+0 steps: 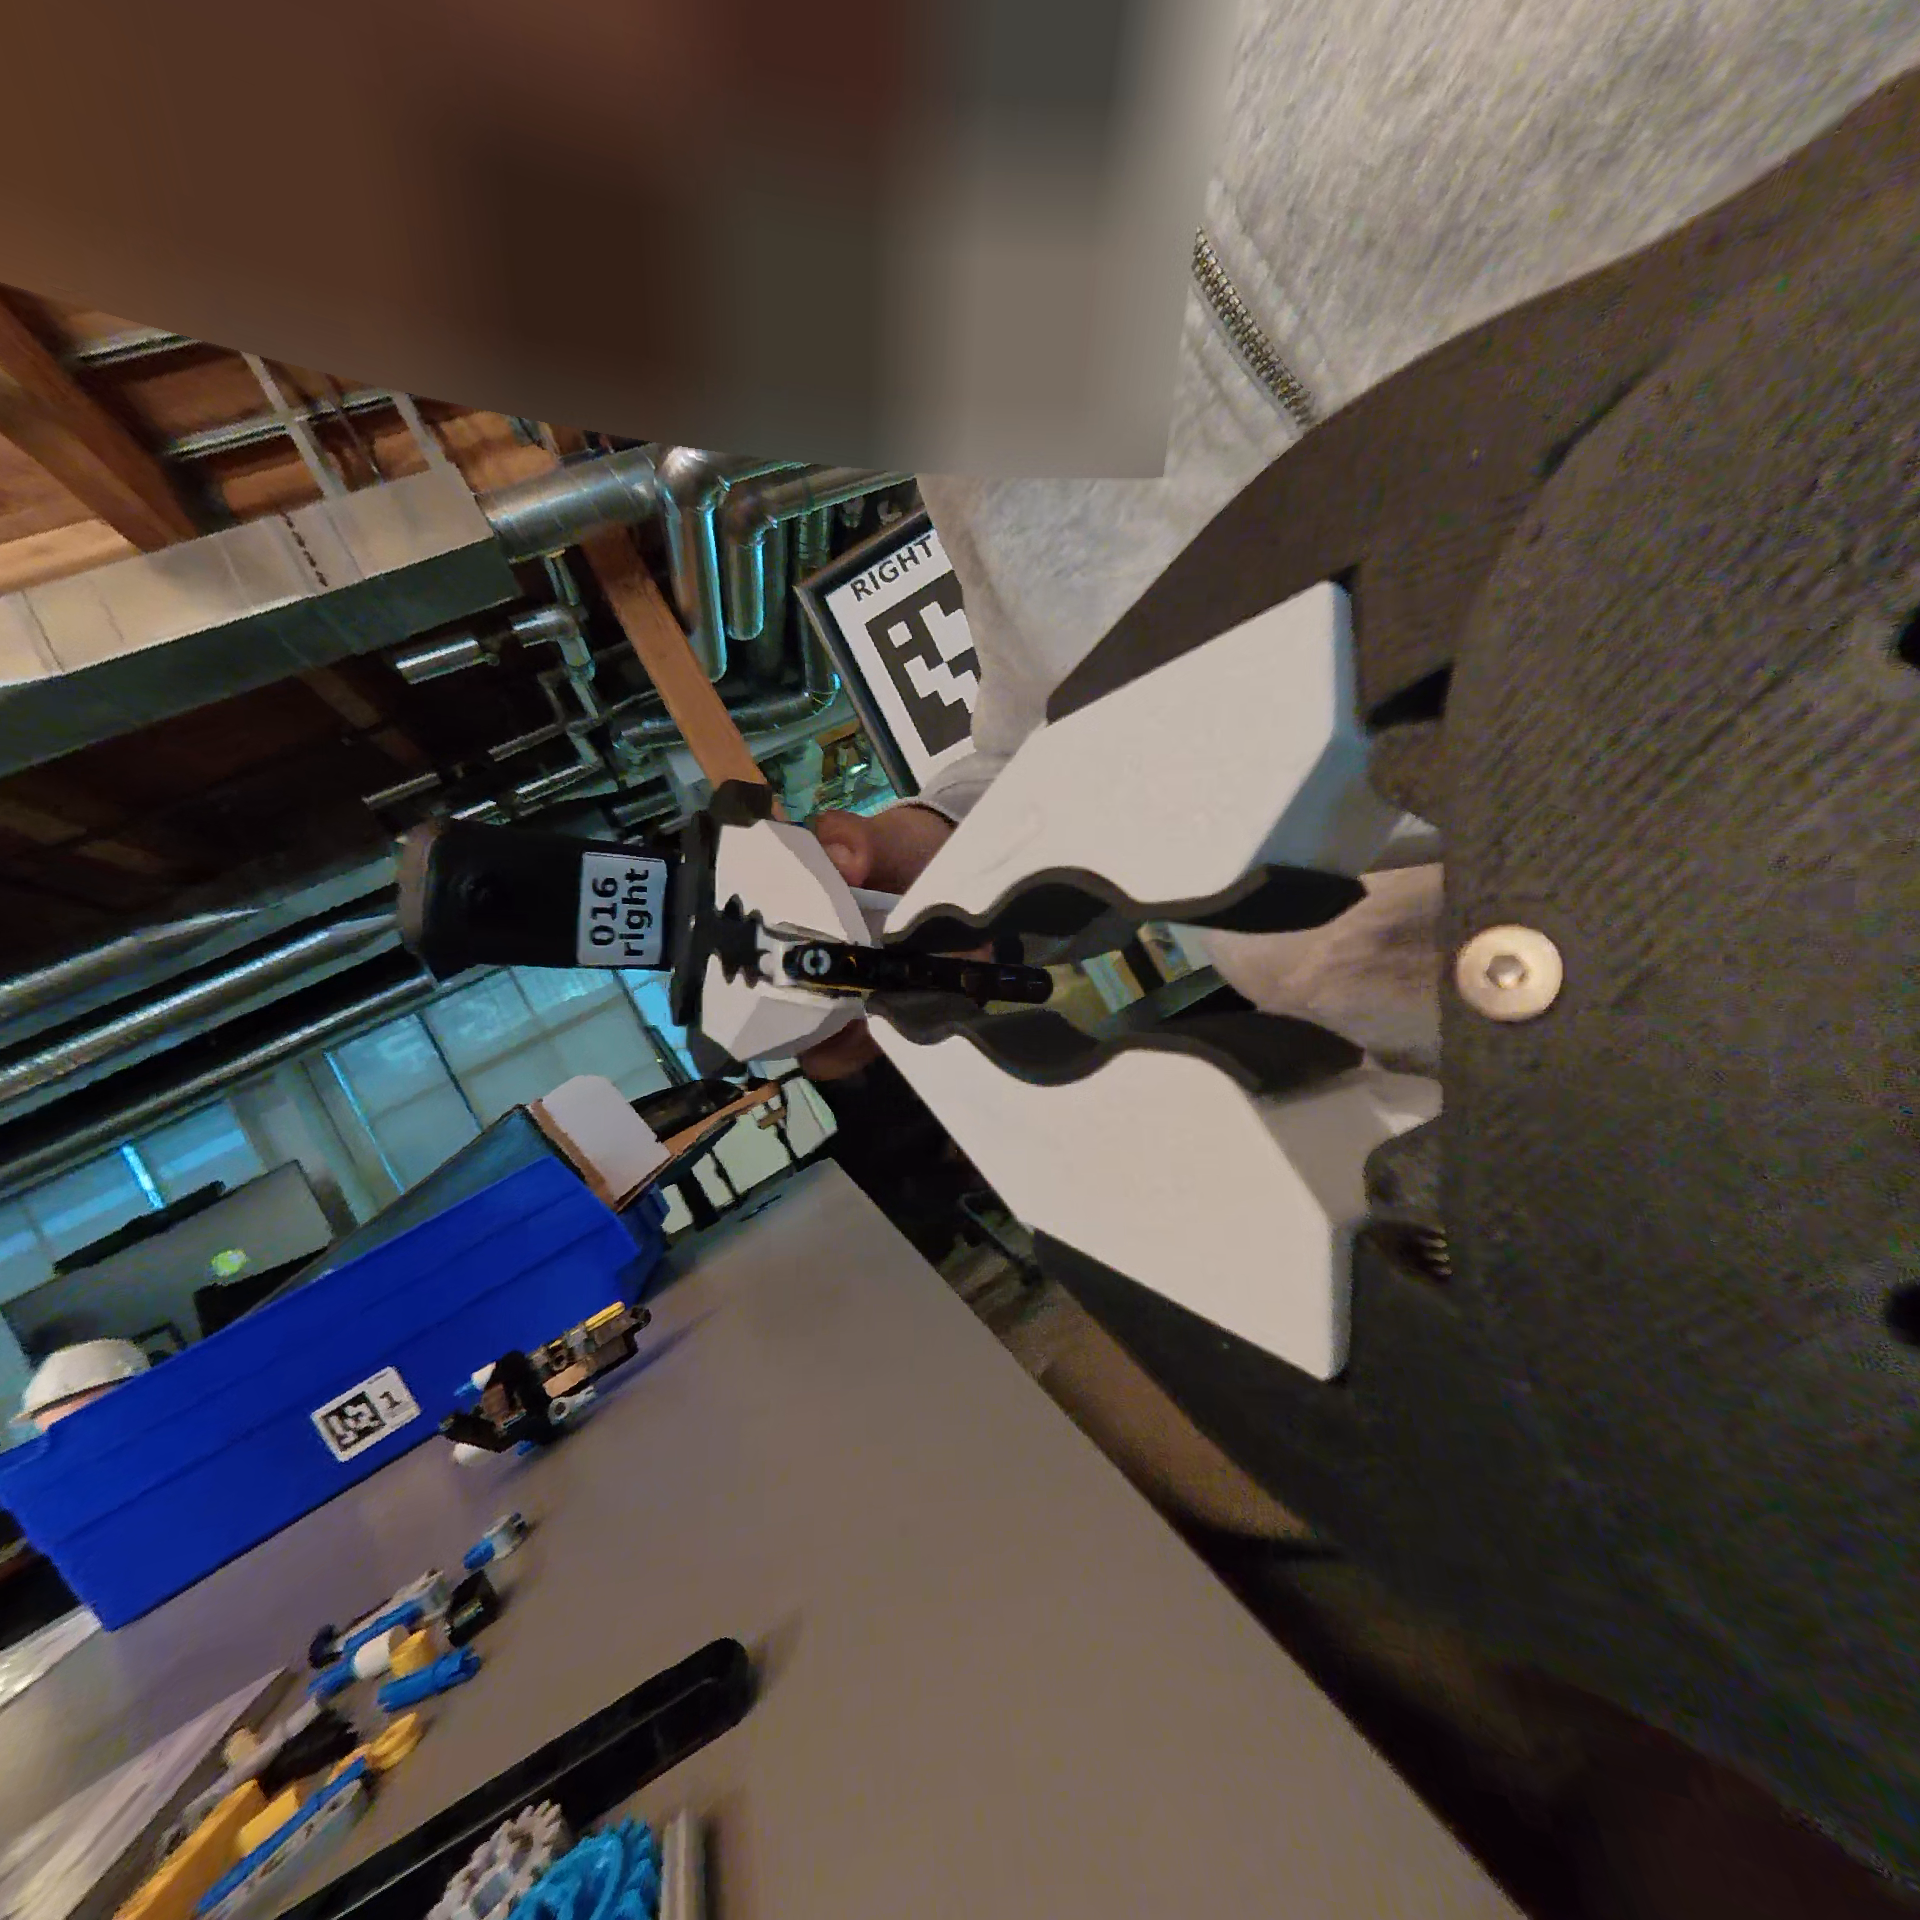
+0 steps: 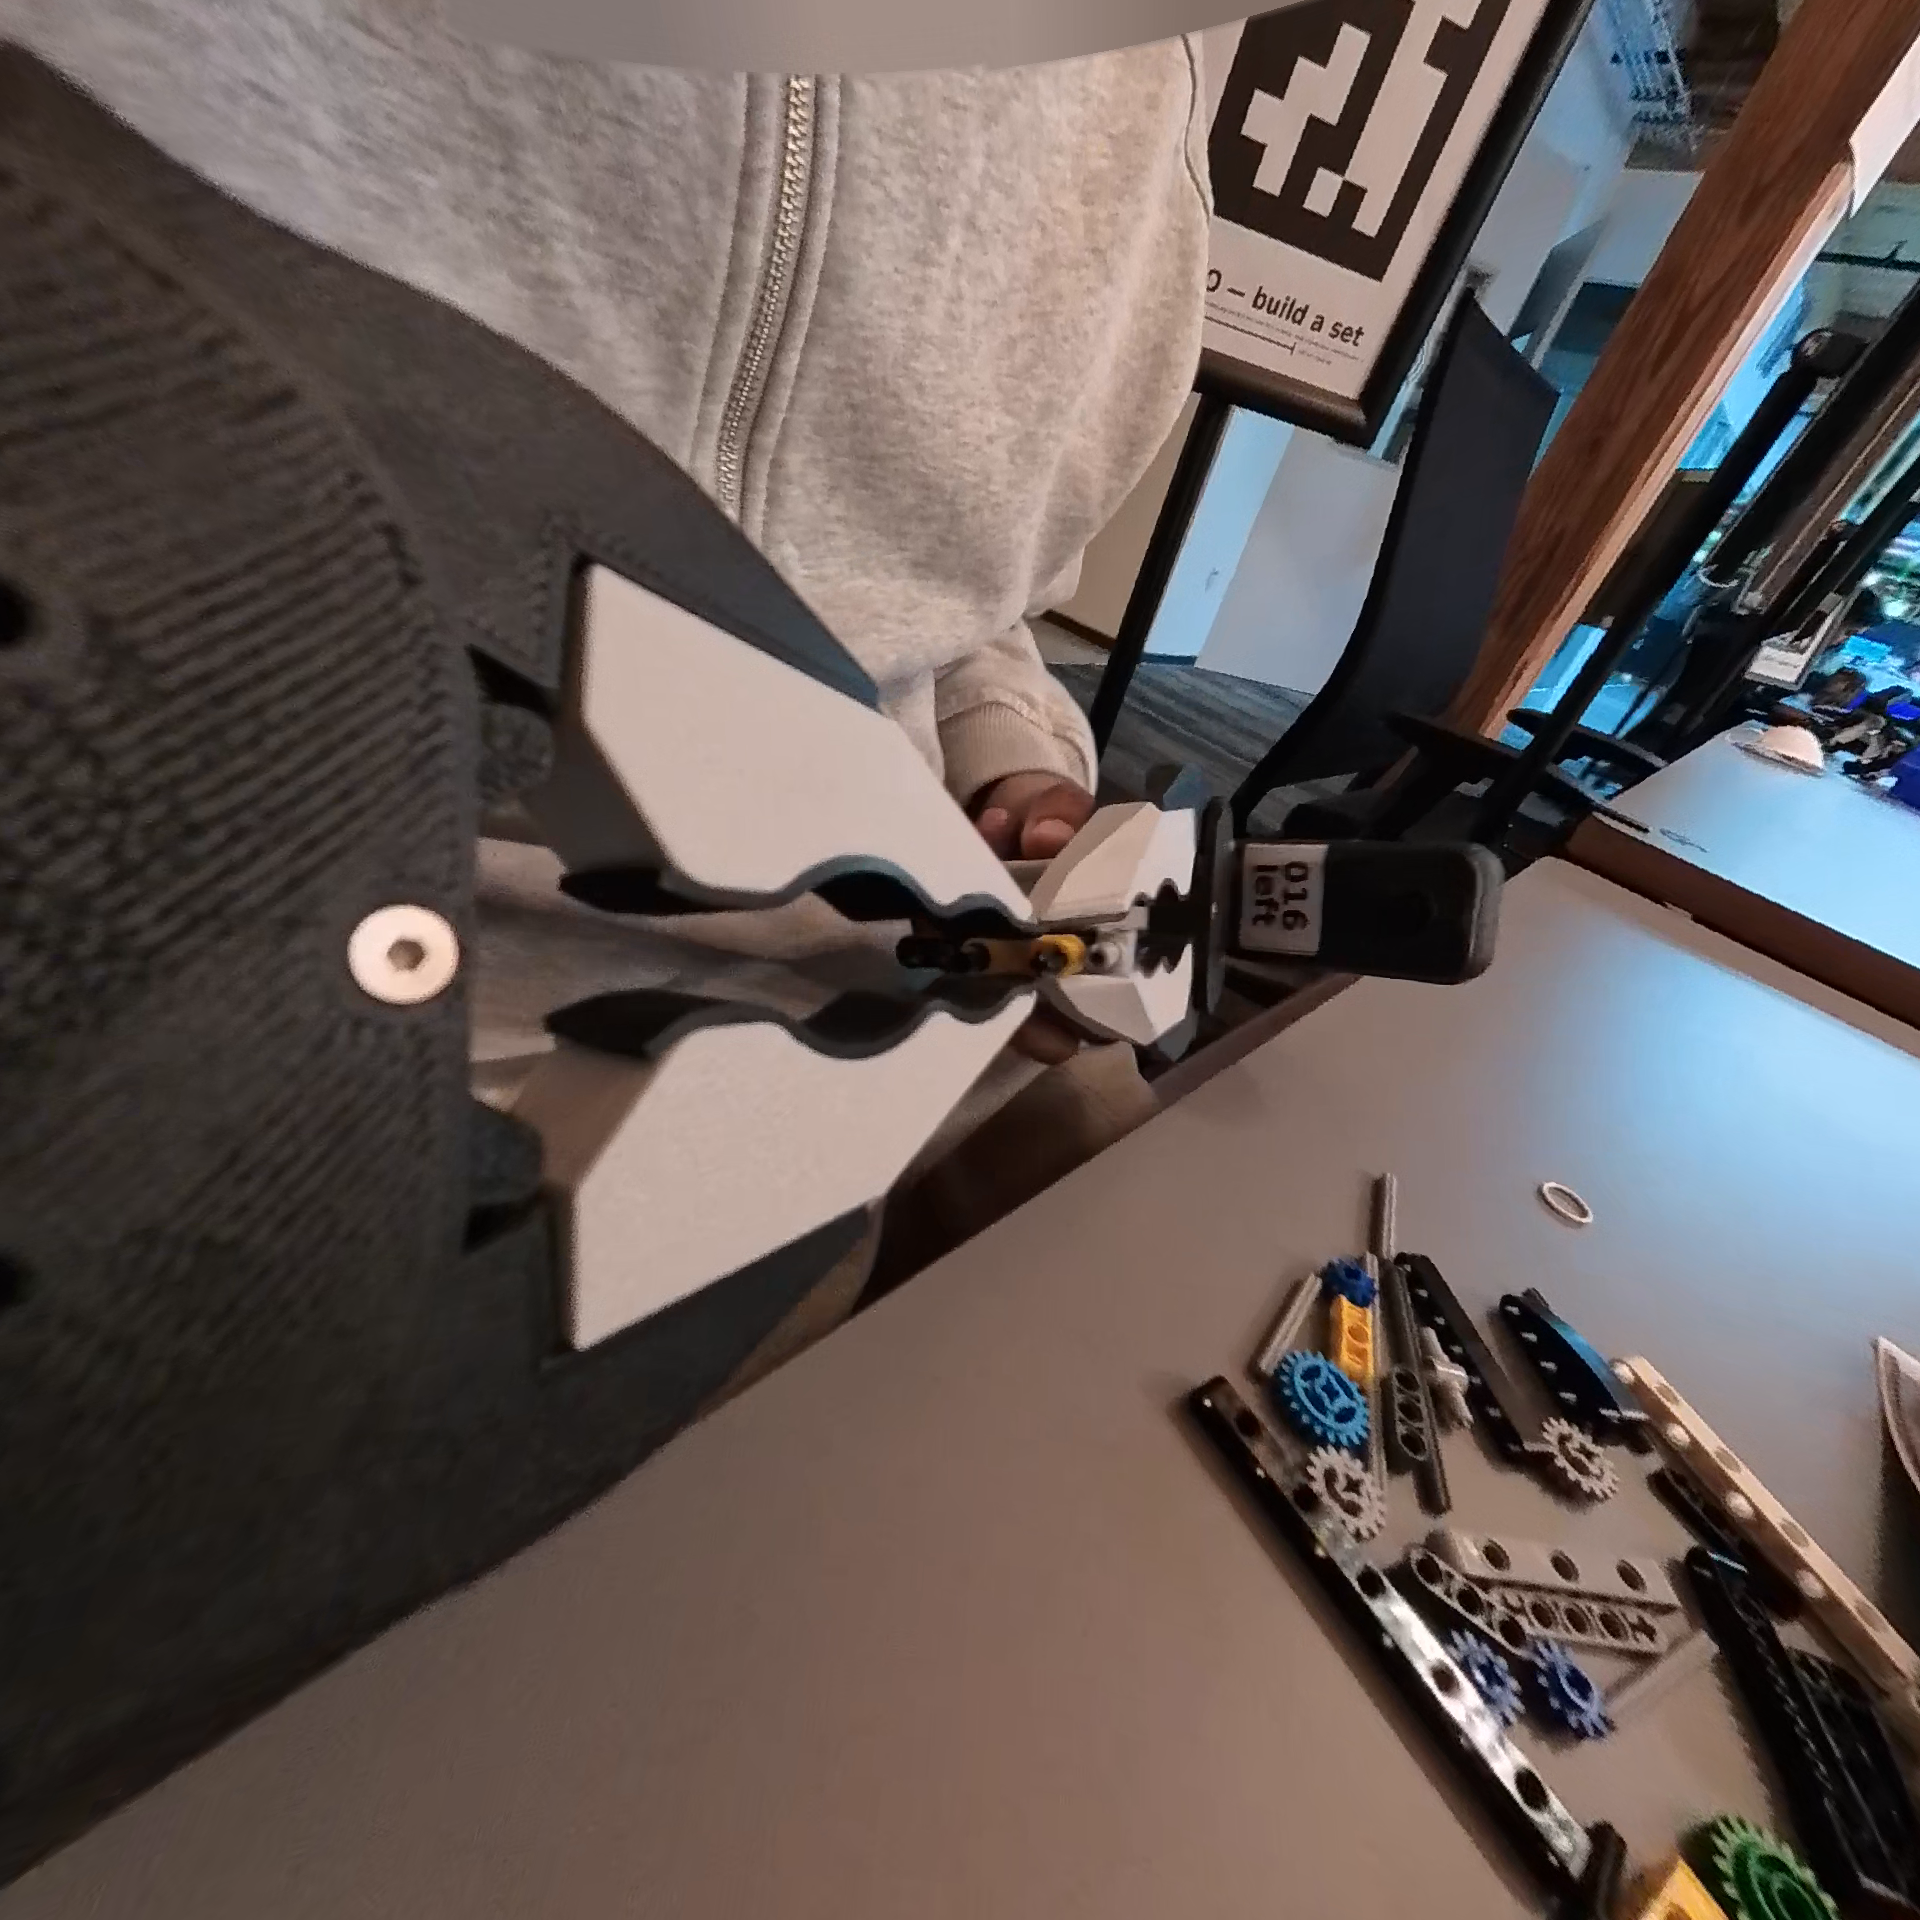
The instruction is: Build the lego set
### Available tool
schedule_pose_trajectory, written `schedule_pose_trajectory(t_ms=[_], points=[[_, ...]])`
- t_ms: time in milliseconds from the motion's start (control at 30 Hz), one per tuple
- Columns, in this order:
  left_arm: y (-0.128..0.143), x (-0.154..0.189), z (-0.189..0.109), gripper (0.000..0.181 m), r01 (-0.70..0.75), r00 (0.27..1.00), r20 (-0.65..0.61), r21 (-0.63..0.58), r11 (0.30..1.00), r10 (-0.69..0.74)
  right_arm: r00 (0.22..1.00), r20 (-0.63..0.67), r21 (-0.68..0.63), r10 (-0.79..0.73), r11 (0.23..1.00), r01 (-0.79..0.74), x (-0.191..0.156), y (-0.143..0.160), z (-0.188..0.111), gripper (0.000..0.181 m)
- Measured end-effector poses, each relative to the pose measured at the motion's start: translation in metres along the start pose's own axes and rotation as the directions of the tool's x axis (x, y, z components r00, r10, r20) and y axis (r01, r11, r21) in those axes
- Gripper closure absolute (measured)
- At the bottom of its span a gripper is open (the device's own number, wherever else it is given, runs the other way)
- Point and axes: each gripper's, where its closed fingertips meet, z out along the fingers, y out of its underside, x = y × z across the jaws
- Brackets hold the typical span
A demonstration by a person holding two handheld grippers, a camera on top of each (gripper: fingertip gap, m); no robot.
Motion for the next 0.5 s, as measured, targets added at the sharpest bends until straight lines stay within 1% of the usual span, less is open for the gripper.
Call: schedule_pose_trajectory(t_ms=[100, 267, 333, 400, 500], points=[[0.013, 0.003, -0.005, 0.176, 0.024, 0.999, 0.024, -0.080, 0.996, -0.022, 0.999, 0.027, -0.008, 0.023, 1.000, -0.023, -0.005, 0.013, 0.003, 0.177], [0.039, 0.009, -0.025, 0.176, 0.117, 0.991, 0.085, -0.212, 0.970, -0.101, 0.989, 0.103, 0.013, 0.107, 0.994, -0.109, -0.016, 0.043, 0.019, 0.177], [0.048, 0.011, -0.031, 0.175, 0.157, 0.985, 0.109, -0.237, 0.959, -0.134, 0.983, 0.128, 0.016, 0.132, 0.991, -0.135, -0.019, 0.053, 0.024, 0.177], [0.053, 0.011, -0.032, 0.175, 0.188, 0.979, 0.118, -0.237, 0.953, -0.164, 0.976, 0.148, 0.028, 0.158, 0.986, -0.164, -0.020, 0.058, 0.025, 0.177], [0.058, 0.007, -0.031, 0.175, 0.207, 0.975, 0.131, -0.266, 0.942, -0.177, 0.977, 0.139, 0.015, 0.163, 0.986, -0.167, -0.016, 0.062, 0.023, 0.177]])
